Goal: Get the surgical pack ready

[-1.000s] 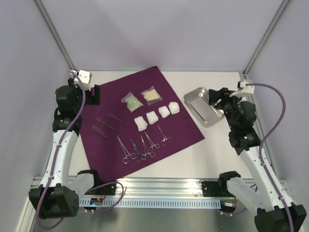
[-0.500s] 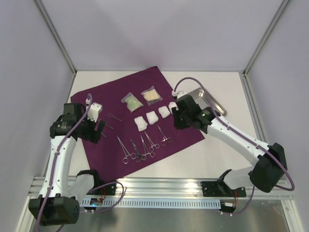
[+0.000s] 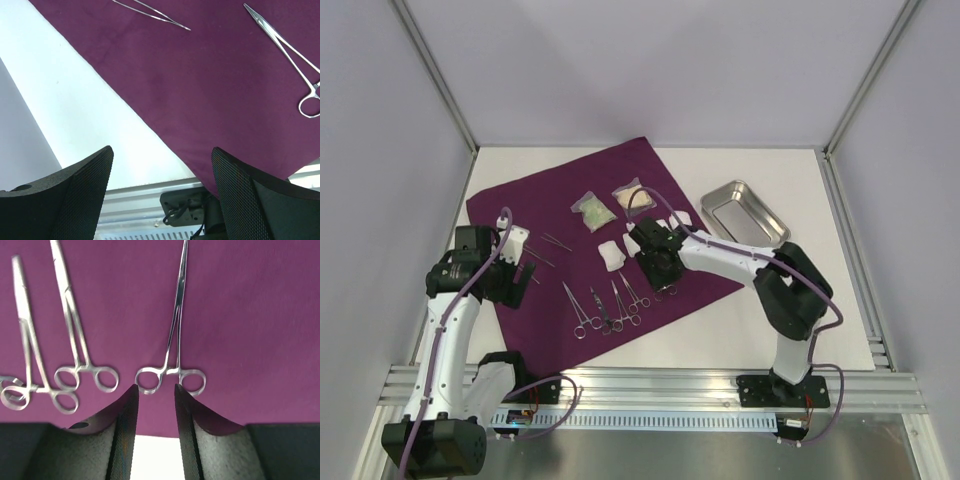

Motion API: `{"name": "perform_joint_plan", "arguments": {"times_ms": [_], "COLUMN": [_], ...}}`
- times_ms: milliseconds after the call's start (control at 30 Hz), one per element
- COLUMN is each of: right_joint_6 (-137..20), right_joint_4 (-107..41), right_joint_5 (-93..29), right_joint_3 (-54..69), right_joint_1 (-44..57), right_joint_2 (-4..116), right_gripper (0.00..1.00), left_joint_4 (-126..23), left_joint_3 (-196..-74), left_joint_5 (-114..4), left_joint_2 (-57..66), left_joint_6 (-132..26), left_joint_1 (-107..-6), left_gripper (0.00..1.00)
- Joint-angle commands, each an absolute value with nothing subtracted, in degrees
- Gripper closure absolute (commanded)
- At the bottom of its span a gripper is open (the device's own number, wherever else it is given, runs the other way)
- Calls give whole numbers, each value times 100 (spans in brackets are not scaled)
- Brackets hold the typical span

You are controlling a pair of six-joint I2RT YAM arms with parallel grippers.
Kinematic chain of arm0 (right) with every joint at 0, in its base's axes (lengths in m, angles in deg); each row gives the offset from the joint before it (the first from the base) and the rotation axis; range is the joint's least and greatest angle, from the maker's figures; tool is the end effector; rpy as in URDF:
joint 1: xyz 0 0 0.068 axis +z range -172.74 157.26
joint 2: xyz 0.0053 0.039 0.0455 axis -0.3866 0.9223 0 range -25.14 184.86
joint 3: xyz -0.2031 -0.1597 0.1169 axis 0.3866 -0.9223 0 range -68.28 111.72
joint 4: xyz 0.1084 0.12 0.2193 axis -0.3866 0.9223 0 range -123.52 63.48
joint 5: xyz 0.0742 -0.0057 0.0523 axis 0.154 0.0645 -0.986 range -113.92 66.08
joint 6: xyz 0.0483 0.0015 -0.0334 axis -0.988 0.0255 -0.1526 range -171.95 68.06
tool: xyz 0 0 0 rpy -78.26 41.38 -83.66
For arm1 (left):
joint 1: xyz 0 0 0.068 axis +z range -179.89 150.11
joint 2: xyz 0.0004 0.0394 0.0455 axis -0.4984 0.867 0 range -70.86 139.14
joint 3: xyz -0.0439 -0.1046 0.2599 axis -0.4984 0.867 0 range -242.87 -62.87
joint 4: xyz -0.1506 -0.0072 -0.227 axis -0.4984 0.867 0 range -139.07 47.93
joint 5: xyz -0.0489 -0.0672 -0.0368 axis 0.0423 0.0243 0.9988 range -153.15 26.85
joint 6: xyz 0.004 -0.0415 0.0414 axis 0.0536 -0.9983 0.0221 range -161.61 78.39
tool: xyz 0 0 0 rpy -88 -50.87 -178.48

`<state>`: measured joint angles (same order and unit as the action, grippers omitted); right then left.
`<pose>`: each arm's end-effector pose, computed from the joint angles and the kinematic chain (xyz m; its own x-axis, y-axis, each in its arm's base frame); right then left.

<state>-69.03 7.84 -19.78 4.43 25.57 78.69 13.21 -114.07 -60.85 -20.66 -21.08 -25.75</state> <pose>0.2495 0.2754 0.1882 -0.8208 -0.4811 -0.3078 -0.5118 0.8588 0.0225 0.1552 0.0096 0.2871 -0.8377 0.2906 -0.4624 0.2571 0.9568 0.1356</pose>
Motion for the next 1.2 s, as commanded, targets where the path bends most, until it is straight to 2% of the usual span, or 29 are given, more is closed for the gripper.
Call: {"name": "perform_joint_plan", "arguments": {"times_ms": [0, 333, 700, 1167], "right_joint_6": [-6522, -6179, -6056, -6090], "right_joint_4": [981, 1271, 1271, 1341], "right_joint_5": [-1760, -1486, -2128, -2050], "right_joint_3": [1011, 1654, 1575, 1575], "right_joint_1": [2560, 2490, 2287, 2261], "right_joint_2": [8285, 8955, 9201, 9473], "right_gripper": [62, 64, 70, 74], "left_joint_4": [1237, 1123, 1035, 947], "left_joint_3": [-11394, -11376, -11403, -11332], "left_joint_5": [-6219, -6219, -6210, -6227], "left_joint_2": [-2120, -2041, -1971, -1979], "left_joint_6": [-2078, -2070, -2070, -2061], "left_joint_1": [-2585, -2585, -2585, -2594], "left_gripper": [12, 11, 11, 11]}}
